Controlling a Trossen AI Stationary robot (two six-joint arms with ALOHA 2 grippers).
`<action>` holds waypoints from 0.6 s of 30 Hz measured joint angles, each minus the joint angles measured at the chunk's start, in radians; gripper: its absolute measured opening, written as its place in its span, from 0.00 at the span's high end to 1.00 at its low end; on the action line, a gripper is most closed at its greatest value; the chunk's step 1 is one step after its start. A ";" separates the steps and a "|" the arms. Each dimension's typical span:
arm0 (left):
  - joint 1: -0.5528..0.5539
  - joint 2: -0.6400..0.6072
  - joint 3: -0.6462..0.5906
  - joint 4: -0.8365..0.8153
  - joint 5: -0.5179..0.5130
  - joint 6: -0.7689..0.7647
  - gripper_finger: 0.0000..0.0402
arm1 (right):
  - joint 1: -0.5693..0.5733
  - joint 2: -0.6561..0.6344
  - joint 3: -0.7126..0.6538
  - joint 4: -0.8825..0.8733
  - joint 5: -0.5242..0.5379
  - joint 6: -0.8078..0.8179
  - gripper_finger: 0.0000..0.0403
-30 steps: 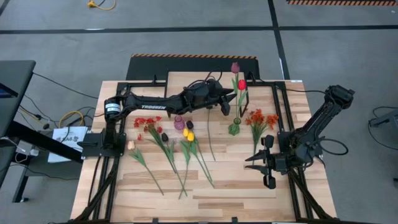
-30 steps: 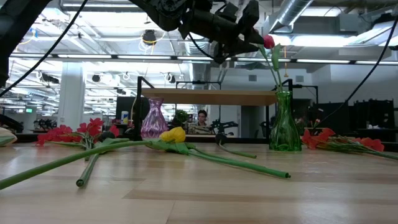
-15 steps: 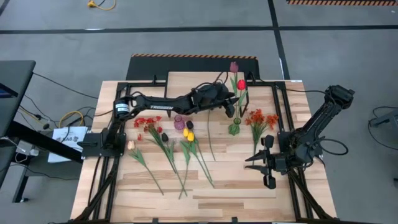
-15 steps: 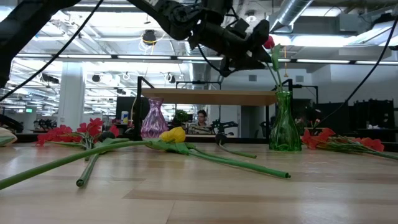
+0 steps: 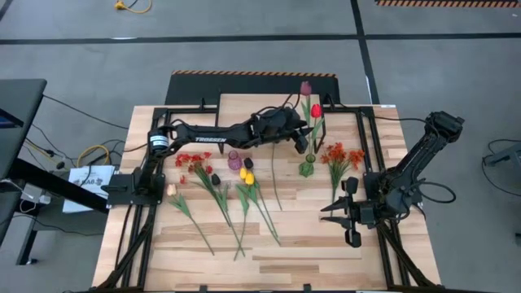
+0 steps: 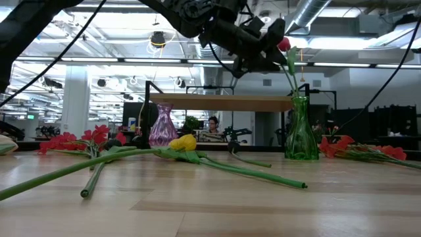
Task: Pick and place flowers into a vace then onto a shelf
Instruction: Put the dark red tulip into the green vase
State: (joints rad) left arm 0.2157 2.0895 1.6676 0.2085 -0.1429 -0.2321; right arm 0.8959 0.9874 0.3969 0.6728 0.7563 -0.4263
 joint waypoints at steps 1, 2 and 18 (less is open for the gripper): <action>-0.001 0.000 0.000 0.000 0.000 0.002 0.69 | 0.000 0.000 0.000 0.000 0.000 0.000 0.78; -0.003 0.000 0.000 -0.001 0.000 0.005 0.70 | 0.000 0.000 0.000 0.000 0.000 0.000 0.78; -0.024 0.000 0.000 -0.011 0.005 0.025 0.98 | 0.000 0.000 0.000 0.000 0.000 0.000 0.78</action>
State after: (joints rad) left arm 0.1915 2.0895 1.6676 0.1971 -0.1379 -0.2068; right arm 0.8959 0.9874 0.3969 0.6727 0.7563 -0.4267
